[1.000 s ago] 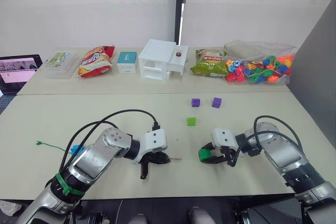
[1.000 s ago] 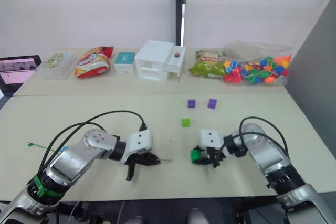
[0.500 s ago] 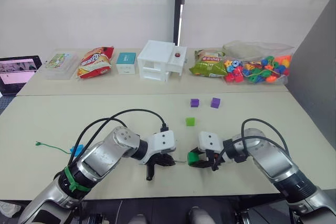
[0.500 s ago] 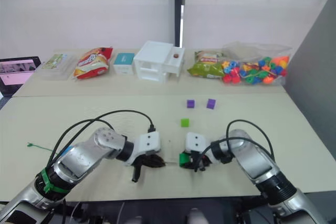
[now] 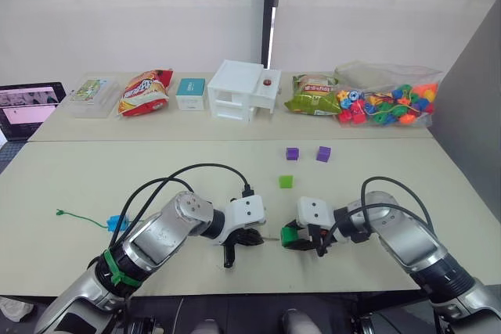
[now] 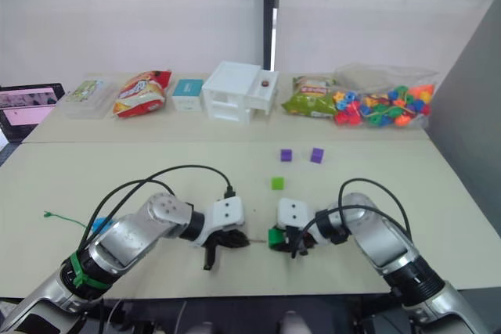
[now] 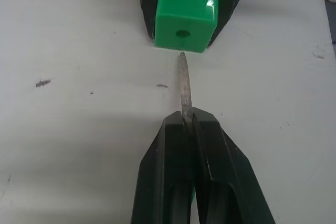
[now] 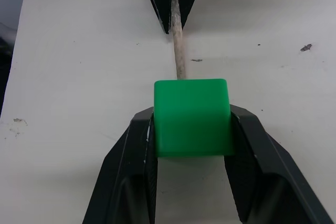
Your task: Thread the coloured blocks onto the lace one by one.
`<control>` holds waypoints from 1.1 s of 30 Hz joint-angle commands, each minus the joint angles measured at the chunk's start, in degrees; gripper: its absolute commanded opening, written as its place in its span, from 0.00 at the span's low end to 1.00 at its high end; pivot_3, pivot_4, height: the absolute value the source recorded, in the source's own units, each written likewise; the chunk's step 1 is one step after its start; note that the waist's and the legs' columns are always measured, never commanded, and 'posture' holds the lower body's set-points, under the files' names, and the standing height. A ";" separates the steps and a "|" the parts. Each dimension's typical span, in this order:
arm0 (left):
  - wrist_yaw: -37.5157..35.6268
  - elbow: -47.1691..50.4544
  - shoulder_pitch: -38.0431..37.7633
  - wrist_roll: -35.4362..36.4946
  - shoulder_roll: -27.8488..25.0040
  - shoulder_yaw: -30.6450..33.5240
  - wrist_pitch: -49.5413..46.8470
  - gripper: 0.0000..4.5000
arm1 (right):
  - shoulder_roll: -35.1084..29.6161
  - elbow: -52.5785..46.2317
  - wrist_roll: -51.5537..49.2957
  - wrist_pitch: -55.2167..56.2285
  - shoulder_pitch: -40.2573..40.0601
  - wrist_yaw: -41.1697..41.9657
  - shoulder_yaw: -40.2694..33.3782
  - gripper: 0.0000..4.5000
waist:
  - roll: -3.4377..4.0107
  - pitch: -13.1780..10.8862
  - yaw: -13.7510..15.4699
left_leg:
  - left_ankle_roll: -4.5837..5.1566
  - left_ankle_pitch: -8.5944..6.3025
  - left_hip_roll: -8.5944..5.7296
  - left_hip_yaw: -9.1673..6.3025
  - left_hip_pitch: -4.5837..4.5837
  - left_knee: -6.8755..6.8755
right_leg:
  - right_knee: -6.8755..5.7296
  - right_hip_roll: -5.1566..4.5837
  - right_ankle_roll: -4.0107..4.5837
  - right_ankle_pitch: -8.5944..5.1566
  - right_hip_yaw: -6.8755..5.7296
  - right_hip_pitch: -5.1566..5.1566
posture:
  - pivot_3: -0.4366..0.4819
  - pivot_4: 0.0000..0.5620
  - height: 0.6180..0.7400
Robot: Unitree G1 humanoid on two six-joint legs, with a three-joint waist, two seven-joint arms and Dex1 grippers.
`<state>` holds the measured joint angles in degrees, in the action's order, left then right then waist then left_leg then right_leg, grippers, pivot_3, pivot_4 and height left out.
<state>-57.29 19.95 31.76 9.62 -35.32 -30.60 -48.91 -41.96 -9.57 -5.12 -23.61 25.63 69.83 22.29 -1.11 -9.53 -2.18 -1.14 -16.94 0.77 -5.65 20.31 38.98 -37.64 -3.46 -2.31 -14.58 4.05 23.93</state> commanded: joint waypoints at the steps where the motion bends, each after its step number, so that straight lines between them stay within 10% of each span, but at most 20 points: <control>1: 0.47 1.58 0.11 1.24 0.72 1.63 0.19 0.00 | -1.15 0.47 0.86 -0.03 -1.08 0.32 0.31 0.27 | 0.00 0.00 0.15 | 0.00 0.00 -0.01 0.00 0.00 0.00 | 0.00 -0.01 0.00 0.00 0.00 0.00 | 0.48 0.27 1.00; 33: 1.44 2.82 0.21 4.20 4.17 2.85 0.11 0.00 | -1.54 -1.67 1.02 -1.19 -2.26 0.35 0.76 0.27 | 0.00 0.00 1.00 | 0.00 0.00 -0.01 0.00 -0.01 0.00 | 0.06 -0.01 0.00 0.00 0.00 -0.05 | 0.48 0.27 1.00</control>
<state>-55.13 19.69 31.53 11.79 -31.82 -28.28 -49.02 -43.13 -10.83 -5.13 -24.02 24.43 70.09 21.58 -1.12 -9.52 -1.18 -1.15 -16.94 0.76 -5.65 20.30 38.98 -37.58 -3.47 -2.32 -14.58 4.05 23.89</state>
